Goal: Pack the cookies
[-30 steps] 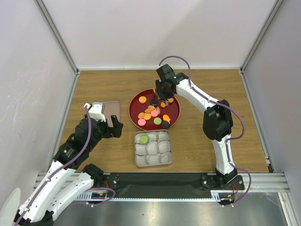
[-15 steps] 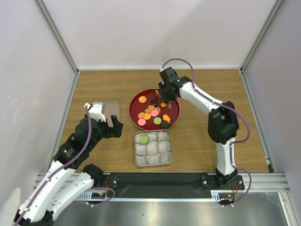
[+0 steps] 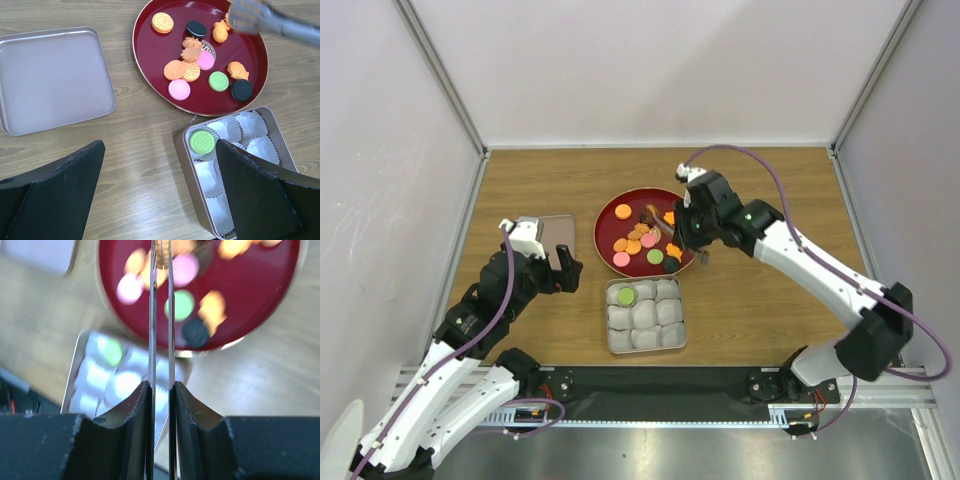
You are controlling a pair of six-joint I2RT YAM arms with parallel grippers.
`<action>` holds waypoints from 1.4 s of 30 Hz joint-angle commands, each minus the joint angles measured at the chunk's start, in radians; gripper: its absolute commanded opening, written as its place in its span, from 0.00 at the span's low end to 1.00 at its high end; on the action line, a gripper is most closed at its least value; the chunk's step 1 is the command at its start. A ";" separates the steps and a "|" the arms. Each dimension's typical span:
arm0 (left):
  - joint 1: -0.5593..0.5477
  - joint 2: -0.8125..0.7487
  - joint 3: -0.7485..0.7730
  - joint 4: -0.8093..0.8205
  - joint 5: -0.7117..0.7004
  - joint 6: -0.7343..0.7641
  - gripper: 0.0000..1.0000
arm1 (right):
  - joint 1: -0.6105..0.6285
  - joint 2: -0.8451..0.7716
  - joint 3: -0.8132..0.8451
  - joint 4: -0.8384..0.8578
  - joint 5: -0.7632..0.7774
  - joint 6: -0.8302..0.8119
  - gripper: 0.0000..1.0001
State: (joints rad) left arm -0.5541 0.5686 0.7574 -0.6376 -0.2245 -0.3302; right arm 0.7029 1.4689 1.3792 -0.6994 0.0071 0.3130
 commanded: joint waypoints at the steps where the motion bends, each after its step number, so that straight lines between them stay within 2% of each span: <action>1: -0.007 -0.003 0.010 0.030 0.016 0.019 1.00 | 0.073 -0.100 -0.055 -0.057 -0.036 -0.014 0.02; 8: -0.007 -0.001 0.008 0.035 0.030 0.022 1.00 | 0.180 -0.235 -0.163 -0.118 -0.095 0.040 0.02; 15: -0.007 0.005 0.008 0.036 0.037 0.025 1.00 | 0.259 -0.229 -0.198 -0.118 -0.082 0.058 0.01; 37: -0.007 0.014 0.008 0.036 0.039 0.025 1.00 | 0.274 -0.160 -0.252 -0.084 -0.033 0.051 0.03; 42: -0.007 0.017 0.008 0.035 0.039 0.025 1.00 | 0.273 -0.147 -0.267 -0.069 -0.033 0.052 0.08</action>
State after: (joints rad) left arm -0.5552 0.5774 0.7574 -0.6373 -0.1982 -0.3294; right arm 0.9726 1.3163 1.1149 -0.8154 -0.0395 0.3634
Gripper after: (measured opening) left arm 0.996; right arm 0.290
